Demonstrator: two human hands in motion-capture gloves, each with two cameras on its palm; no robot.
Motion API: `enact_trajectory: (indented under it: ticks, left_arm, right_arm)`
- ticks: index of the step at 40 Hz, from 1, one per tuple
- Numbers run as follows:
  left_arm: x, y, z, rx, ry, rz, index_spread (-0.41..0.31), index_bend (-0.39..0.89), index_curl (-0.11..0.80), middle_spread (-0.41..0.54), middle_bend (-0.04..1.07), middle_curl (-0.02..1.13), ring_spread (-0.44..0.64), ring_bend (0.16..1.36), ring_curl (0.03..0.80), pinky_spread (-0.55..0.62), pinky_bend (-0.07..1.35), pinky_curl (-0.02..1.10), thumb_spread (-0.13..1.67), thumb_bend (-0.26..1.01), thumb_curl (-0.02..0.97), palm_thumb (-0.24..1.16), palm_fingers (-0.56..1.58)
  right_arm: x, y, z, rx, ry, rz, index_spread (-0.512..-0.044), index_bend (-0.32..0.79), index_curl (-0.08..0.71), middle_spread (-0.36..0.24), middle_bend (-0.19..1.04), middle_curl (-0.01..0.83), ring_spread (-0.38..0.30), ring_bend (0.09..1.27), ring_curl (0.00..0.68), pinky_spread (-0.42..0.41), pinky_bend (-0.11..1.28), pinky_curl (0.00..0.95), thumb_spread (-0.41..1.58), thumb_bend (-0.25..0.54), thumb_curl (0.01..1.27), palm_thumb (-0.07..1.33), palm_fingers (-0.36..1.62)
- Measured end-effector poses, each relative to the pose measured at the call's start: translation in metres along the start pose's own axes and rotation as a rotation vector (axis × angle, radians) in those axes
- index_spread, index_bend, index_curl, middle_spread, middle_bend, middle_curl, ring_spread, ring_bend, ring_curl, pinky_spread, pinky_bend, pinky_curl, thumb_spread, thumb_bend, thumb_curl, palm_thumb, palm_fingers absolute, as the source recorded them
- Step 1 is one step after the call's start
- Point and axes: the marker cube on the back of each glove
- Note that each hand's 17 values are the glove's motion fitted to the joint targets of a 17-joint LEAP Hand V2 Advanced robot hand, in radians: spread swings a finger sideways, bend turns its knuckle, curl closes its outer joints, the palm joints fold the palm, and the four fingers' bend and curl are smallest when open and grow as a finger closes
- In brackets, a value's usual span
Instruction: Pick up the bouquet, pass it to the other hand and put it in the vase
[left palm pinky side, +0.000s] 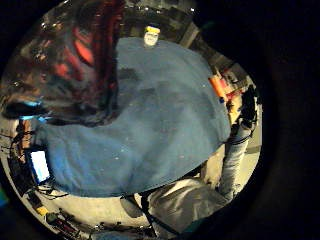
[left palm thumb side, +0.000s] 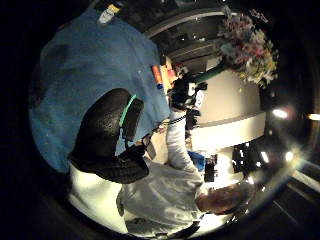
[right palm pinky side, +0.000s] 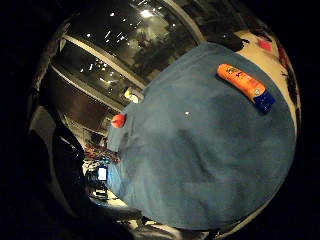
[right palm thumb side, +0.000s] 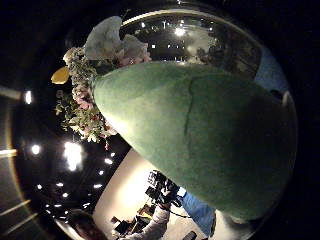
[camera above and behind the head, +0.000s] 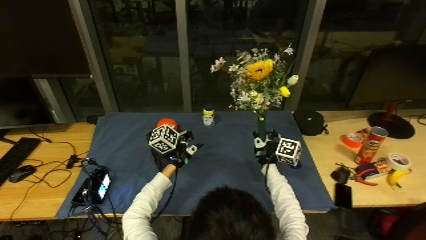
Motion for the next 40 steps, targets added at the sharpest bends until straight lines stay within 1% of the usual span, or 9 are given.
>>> enact_trajectory:
  ticks: [5, 16, 24, 29, 32, 36, 37, 39, 40]
  left_arm:
    - [0.016, -0.012, 0.002, -0.007, 0.050, -0.006, -0.016, 0.17, 0.322, 0.067, 0.22, 0.38, 0.14, 0.55, 0.260, 0.20, 0.30, 0.30, 1.11, -0.02, 0.313, 0.35, 0.45]
    - [0.078, -0.025, 0.008, 0.001, 0.135, 0.074, -0.017, 0.16, 0.342, 0.072, 0.18, 0.38, 0.14, 0.51, 0.269, 0.21, 0.26, 0.31, 1.11, -0.02, 0.312, 0.37, 0.47]
    - [0.132, -0.028, 0.010, 0.031, 0.267, 0.136, 0.024, 0.12, 0.324, 0.115, 0.18, 0.38, 0.18, 0.52, 0.285, 0.24, 0.28, 0.33, 1.08, -0.04, 0.301, 0.30, 0.38]
    - [0.153, -0.035, 0.021, 0.008, 0.378, 0.170, 0.041, 0.12, 0.311, 0.123, 0.19, 0.38, 0.19, 0.53, 0.289, 0.25, 0.28, 0.33, 1.04, -0.04, 0.297, 0.27, 0.37]
    - [0.179, -0.027, 0.018, 0.001, 0.498, 0.184, 0.046, 0.12, 0.305, 0.119, 0.20, 0.38, 0.19, 0.54, 0.290, 0.25, 0.28, 0.34, 1.02, -0.03, 0.302, 0.28, 0.38]
    - [0.209, -0.012, 0.006, 0.064, 0.616, 0.199, 0.036, 0.12, 0.296, 0.092, 0.21, 0.39, 0.15, 0.54, 0.293, 0.21, 0.30, 0.34, 1.00, -0.02, 0.308, 0.30, 0.47]
    - [0.208, -0.016, 0.009, 0.079, 0.640, 0.196, 0.044, 0.12, 0.294, 0.106, 0.19, 0.38, 0.17, 0.53, 0.287, 0.23, 0.28, 0.33, 1.00, -0.03, 0.308, 0.29, 0.41]
    - [0.201, -0.026, 0.019, 0.114, 0.688, 0.181, 0.003, 0.10, 0.288, 0.031, 0.22, 0.39, 0.05, 0.57, 0.300, 0.09, 0.39, 0.37, 0.99, 0.00, 0.321, 0.36, 0.71]
    - [0.199, -0.030, 0.022, 0.139, 0.706, 0.171, 0.016, 0.11, 0.282, 0.053, 0.20, 0.37, 0.09, 0.54, 0.271, 0.13, 0.30, 0.32, 0.99, -0.02, 0.317, 0.33, 0.56]
  right_arm:
    - [-0.005, 0.012, 0.015, -0.009, 0.047, 0.132, -0.204, 0.51, 0.536, -0.143, 0.89, 0.645, -0.177, 1.05, 0.567, -0.227, 0.78, 0.500, 0.92, -0.007, 0.46, 0.99, 1.38]
    - [-0.037, 0.034, 0.060, -0.061, -0.069, 0.127, -0.207, 0.50, 0.557, -0.140, 0.90, 0.645, -0.175, 1.05, 0.569, -0.227, 0.78, 0.505, 0.84, -0.018, 0.53, 1.00, 1.38]
    - [-0.046, 0.044, 0.096, -0.073, -0.120, 0.076, -0.209, 0.48, 0.572, -0.139, 0.90, 0.645, -0.175, 1.05, 0.568, -0.227, 0.78, 0.507, 0.81, -0.019, 0.57, 1.00, 1.37]
    - [-0.056, 0.049, 0.115, -0.063, -0.180, -0.076, -0.210, 0.48, 0.580, -0.138, 0.90, 0.644, -0.175, 1.05, 0.568, -0.227, 0.78, 0.508, 0.79, -0.021, 0.59, 0.99, 1.37]
    - [-0.062, 0.057, 0.125, -0.065, -0.200, -0.128, -0.211, 0.47, 0.584, -0.138, 0.90, 0.644, -0.175, 1.05, 0.568, -0.227, 0.78, 0.509, 0.79, -0.021, 0.60, 0.99, 1.37]
    - [-0.080, 0.061, 0.135, -0.051, -0.346, -0.386, -0.211, 0.47, 0.590, -0.138, 0.90, 0.643, -0.175, 1.05, 0.568, -0.226, 0.78, 0.510, 0.78, -0.021, 0.61, 0.99, 1.37]
    - [-0.081, 0.063, 0.137, -0.049, -0.350, -0.390, -0.211, 0.47, 0.591, -0.138, 0.90, 0.643, -0.175, 1.06, 0.568, -0.225, 0.77, 0.508, 0.78, -0.021, 0.61, 0.99, 1.37]
    - [-0.080, 0.068, 0.139, -0.045, -0.320, -0.342, -0.212, 0.47, 0.593, -0.138, 0.90, 0.643, -0.175, 1.05, 0.568, -0.222, 0.77, 0.508, 0.78, -0.022, 0.62, 0.99, 1.37]
    - [-0.079, 0.071, 0.139, -0.043, -0.294, -0.307, -0.212, 0.47, 0.595, -0.138, 0.90, 0.643, -0.175, 1.05, 0.568, -0.224, 0.77, 0.508, 0.78, -0.022, 0.62, 0.99, 1.37]
